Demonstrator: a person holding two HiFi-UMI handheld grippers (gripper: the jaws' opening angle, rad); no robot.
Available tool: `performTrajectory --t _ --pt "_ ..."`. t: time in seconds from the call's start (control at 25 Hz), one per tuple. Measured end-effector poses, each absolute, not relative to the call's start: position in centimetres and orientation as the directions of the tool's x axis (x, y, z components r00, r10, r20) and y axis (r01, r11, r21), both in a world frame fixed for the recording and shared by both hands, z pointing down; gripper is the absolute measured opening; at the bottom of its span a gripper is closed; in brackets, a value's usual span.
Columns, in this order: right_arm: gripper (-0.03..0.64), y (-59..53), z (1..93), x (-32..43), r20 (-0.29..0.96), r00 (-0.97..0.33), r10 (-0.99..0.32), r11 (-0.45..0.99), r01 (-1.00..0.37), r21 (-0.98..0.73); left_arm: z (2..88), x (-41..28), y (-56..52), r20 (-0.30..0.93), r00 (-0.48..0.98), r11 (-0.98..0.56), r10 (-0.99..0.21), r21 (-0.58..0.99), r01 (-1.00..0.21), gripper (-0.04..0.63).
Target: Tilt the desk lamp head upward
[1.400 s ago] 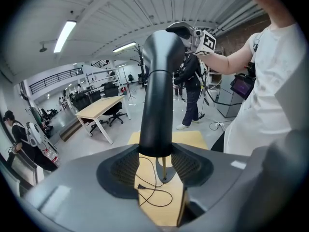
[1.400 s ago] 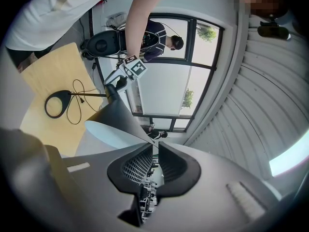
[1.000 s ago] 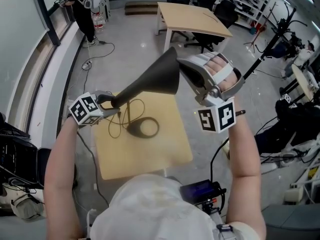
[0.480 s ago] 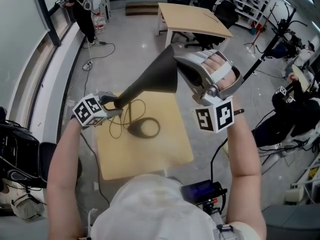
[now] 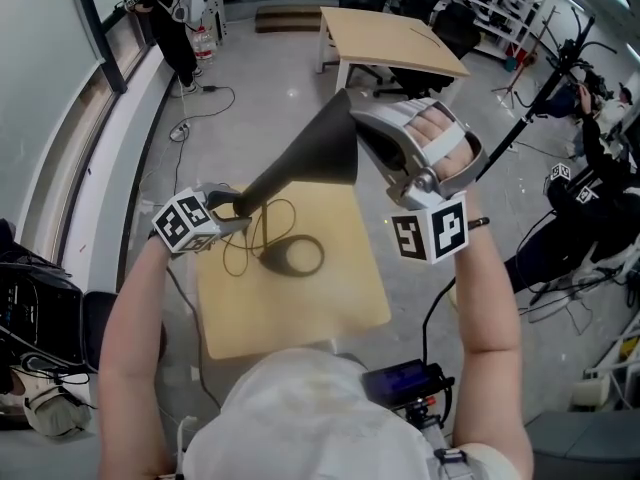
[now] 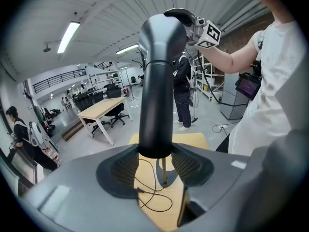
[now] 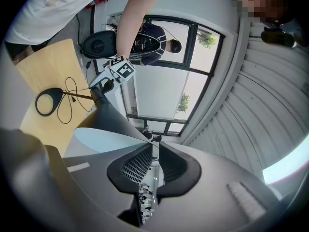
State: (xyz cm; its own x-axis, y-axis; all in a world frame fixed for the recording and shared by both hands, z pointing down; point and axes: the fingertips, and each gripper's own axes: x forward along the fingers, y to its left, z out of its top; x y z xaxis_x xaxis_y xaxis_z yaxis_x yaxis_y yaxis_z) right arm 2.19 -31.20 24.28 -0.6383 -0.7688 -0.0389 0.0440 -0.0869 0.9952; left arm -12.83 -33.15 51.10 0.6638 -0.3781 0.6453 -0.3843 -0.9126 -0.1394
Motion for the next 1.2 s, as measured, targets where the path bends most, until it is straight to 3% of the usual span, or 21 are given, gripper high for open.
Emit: performTrajectory --t 0.48,0.76,0.96,1.2 --pt "0.048 -30.3 24.1 3.5 -0.019 -0.608 -0.794 -0.057 0.043 0.997 49.6 -13.4 -32.8 0.573 0.667 -0.873 -0.476 -0.219 -0.435 0.219" --pt "0.020 -29.0 23.5 4.0 -0.055 -0.579 -0.813 -0.018 -0.069 0.997 47.8 -15.8 -31.6 0.473 0.678 -0.823 -0.562 -0.239 -0.516 0.213" --pt "0.015 -26.9 24.2 5.4 -0.071 -0.552 -0.831 0.043 -0.191 0.981 48.0 -14.9 -28.3 0.400 0.698 -0.805 -0.593 -0.266 -0.531 0.174" --pt "0.012 -23.1 28.7 6.9 -0.021 -0.515 -0.857 0.160 -0.305 0.939 49.8 -13.4 -23.6 0.285 0.747 -0.799 -0.600 -0.163 -0.579 0.071"
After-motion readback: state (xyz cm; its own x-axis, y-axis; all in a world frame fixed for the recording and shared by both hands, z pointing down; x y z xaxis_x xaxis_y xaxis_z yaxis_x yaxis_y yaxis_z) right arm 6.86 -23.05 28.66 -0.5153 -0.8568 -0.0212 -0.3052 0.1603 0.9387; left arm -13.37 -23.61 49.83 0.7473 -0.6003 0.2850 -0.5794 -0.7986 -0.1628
